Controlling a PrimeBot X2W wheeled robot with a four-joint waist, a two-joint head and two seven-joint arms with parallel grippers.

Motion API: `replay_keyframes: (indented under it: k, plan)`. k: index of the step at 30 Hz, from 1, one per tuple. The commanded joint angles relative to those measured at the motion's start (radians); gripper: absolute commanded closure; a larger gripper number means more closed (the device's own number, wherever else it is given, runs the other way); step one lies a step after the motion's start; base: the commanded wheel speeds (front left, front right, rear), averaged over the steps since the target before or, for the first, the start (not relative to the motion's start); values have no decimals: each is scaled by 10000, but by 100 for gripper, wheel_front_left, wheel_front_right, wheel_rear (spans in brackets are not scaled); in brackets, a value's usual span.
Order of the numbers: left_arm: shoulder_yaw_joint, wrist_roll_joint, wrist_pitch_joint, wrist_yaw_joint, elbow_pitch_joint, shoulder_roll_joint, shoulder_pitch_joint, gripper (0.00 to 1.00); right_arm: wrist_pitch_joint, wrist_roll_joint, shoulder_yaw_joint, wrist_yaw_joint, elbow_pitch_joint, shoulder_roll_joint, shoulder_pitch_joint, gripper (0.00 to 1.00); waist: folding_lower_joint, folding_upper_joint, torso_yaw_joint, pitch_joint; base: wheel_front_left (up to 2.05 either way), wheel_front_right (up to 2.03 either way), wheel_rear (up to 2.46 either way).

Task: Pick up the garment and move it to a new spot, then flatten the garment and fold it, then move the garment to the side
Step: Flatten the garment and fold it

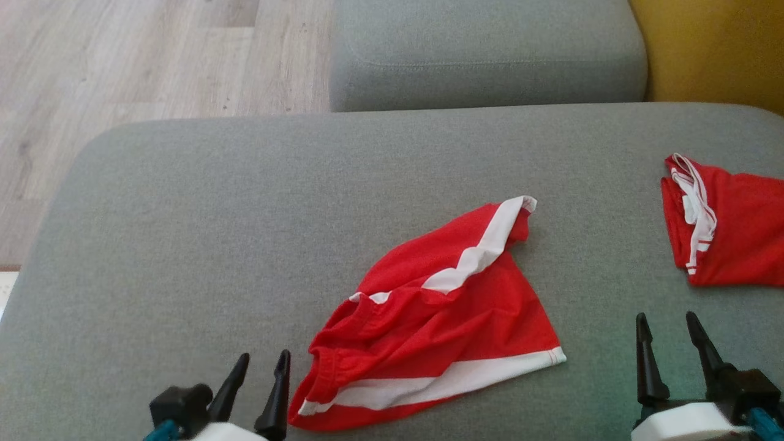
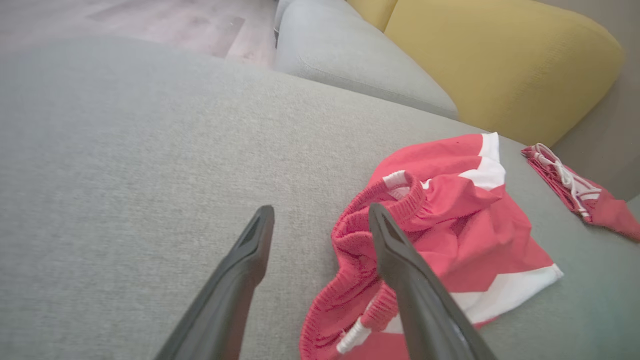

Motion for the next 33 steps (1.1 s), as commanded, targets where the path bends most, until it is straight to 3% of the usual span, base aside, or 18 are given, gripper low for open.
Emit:
replay_keyframes:
  k: [1,2,4,10,19,33]
  plan:
    - [487,407,-365,282,-388,3,-237,0,-138,13,161,65,-349,-83,-198,0,0,0,17,-96,0,0,0]
    - [487,407,-365,282,-388,3,-237,0,-138,13,161,65,-349,-83,-198,0,0,0,17,-96,0,0,0]
    - [653,1143,-584,689,-440,-41,-66,0,-138,-61,85,65,-349,-83,-109,0,0,0,44,-223,0,0,0]
    - [1151,2339,-625,869,-751,-358,258,0,-138,-92,-44,65,-324,-83,20,0,0,0,94,-399,0,0,0]
    - [2184,3434,-628,240,-860,-1023,454,0,-138,13,434,65,-68,-83,106,0,0,0,244,-486,0,0,0]
    - [2875,4219,-629,-589,-610,-1432,293,0,-138,170,777,65,168,-83,43,0,0,0,218,-442,0,0,0]
